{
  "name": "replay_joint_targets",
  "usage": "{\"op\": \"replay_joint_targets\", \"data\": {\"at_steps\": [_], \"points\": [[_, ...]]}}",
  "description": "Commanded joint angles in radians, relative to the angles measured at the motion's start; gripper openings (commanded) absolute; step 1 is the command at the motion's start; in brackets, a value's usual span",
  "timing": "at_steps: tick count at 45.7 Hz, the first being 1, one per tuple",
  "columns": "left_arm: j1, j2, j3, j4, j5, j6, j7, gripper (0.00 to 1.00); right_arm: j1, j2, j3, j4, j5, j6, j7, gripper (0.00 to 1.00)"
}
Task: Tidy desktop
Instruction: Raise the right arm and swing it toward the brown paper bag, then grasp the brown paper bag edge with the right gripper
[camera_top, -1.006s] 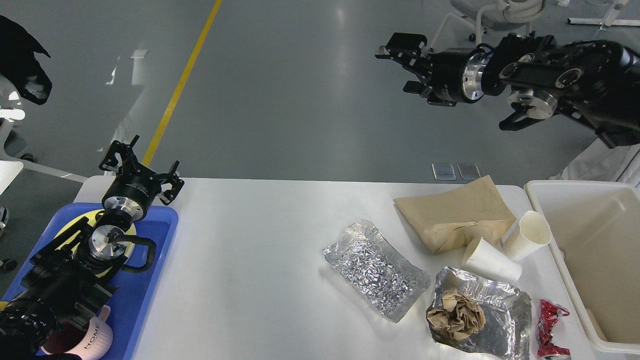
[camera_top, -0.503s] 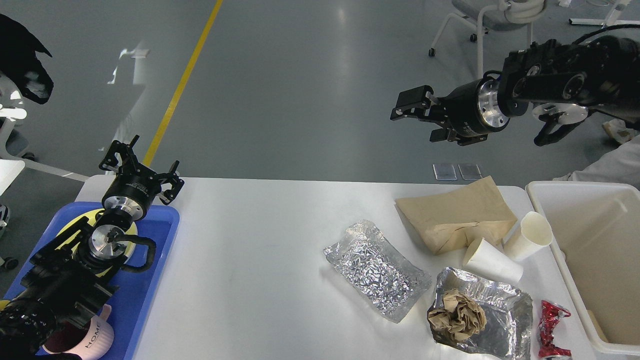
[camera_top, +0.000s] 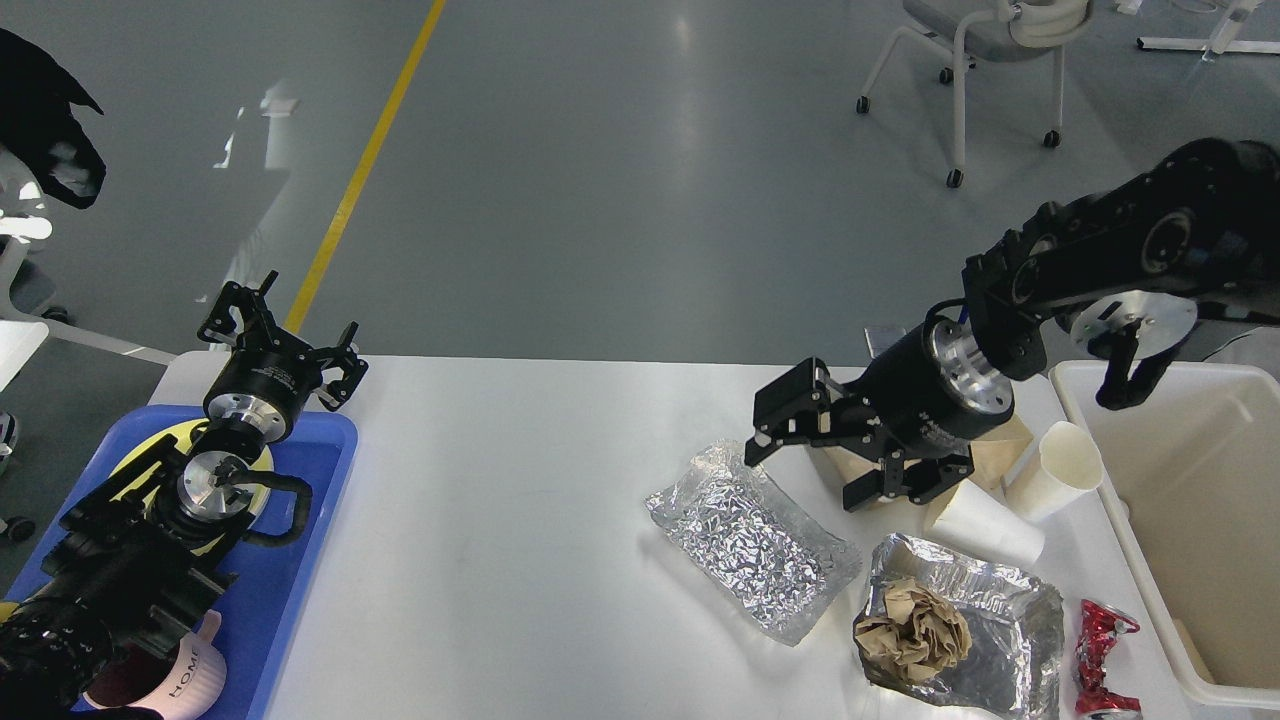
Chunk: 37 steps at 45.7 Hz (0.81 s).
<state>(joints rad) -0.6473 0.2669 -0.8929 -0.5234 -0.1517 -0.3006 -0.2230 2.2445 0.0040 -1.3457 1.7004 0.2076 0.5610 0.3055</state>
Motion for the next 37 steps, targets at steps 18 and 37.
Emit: {"op": "replay_joint_targets", "data": {"at_steps": [18,37], "points": [[0.0,0.0,0.0,0.0,0.0,0.0,0.001,0.98,-0.032,-0.051,-0.168,0.044,0.021,-0.016,0.001,1.0],[0.008,0.002,-0.006,0.0,0.001,0.0,0.001,0.98,-0.042,-0.064,-0.216,0.042,0.193,-0.067,0.009,1.0]]}}
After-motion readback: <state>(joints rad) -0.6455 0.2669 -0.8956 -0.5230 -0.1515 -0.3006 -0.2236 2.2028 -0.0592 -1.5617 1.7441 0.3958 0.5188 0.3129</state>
